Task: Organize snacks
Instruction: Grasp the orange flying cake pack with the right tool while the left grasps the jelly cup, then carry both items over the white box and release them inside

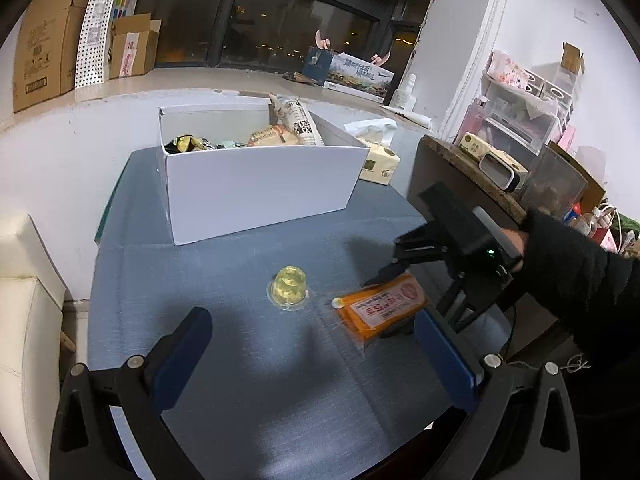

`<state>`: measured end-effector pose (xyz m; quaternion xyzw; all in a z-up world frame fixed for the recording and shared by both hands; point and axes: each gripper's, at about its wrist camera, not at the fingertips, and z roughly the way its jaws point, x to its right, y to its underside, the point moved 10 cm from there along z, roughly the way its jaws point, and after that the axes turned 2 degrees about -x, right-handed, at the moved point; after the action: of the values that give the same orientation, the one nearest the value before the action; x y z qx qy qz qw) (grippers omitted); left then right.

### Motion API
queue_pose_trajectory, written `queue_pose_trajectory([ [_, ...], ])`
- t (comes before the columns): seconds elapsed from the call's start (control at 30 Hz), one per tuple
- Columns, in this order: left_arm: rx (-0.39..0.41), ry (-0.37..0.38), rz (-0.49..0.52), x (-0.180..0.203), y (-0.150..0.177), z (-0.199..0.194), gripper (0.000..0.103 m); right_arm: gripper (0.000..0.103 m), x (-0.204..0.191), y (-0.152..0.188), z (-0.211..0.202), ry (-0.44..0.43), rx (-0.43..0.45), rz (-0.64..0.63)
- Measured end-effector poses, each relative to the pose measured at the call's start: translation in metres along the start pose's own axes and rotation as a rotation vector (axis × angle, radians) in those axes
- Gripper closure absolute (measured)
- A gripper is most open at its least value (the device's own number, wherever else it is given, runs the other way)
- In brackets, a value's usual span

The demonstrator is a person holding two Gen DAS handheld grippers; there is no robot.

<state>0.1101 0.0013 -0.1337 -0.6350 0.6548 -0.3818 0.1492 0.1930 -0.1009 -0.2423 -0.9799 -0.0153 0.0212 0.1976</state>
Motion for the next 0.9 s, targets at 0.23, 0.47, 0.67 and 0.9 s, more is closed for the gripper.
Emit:
queue_pose_trajectory([
  [0.23,-0.07,-0.028,0.024,-0.001,0.0,0.041,0.0,0.039,0.007,0.024,-0.048,0.177,0.199,0.362],
  [0.47,-0.123,-0.139,0.037,-0.005,-0.009,0.109,0.0,0.039,0.027,0.078,-0.107,0.285,0.42,0.867],
  [0.67,-0.173,-0.212,0.013,-0.019,-0.006,0.142,0.025,0.039,0.022,0.095,-0.13,0.313,0.537,1.02],
  [0.9,-0.206,-0.216,0.004,-0.025,0.005,0.146,0.064,0.039,0.007,0.093,-0.107,0.265,0.522,1.042],
])
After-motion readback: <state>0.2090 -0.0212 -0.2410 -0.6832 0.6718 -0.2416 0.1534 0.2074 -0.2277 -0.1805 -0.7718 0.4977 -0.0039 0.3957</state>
